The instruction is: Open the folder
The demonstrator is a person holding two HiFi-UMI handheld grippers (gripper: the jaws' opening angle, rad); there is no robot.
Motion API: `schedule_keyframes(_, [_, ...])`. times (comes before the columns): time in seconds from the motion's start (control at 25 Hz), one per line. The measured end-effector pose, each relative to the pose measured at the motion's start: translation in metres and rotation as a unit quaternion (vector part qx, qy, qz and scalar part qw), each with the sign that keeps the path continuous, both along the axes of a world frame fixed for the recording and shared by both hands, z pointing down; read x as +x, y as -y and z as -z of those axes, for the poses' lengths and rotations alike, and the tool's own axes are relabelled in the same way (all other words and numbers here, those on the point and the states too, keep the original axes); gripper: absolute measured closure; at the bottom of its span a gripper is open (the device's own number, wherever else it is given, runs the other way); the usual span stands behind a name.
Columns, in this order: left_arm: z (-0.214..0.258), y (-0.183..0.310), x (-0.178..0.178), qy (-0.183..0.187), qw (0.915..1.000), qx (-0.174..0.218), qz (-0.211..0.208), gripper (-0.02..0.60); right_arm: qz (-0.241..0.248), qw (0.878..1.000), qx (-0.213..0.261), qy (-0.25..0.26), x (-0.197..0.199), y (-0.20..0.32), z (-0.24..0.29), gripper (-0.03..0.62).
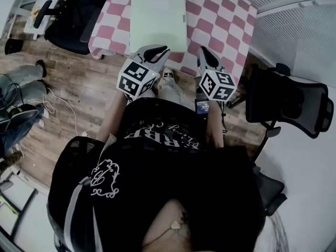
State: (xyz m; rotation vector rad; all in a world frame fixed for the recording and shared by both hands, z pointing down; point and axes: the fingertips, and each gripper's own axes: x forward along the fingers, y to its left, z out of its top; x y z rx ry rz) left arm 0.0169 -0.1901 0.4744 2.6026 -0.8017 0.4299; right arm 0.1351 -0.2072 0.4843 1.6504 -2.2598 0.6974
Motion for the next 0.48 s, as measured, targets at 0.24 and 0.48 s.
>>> schedule_keyframes(0.24, [-0.043, 0.022, 0.027, 0.098, 0.9935, 0.021, -0.053, 0.417, 0.051, 0.996, -0.06, 0.044, 0.004, 0.019, -0.043, 0.571])
schedule_keyframes(0.48, [-0.092, 0.024, 0.05, 0.22, 0.9643, 0.056, -0.137, 0.335, 0.082, 0.985, -0.118, 0.091, 0.003, 0.028, -0.082, 0.571])
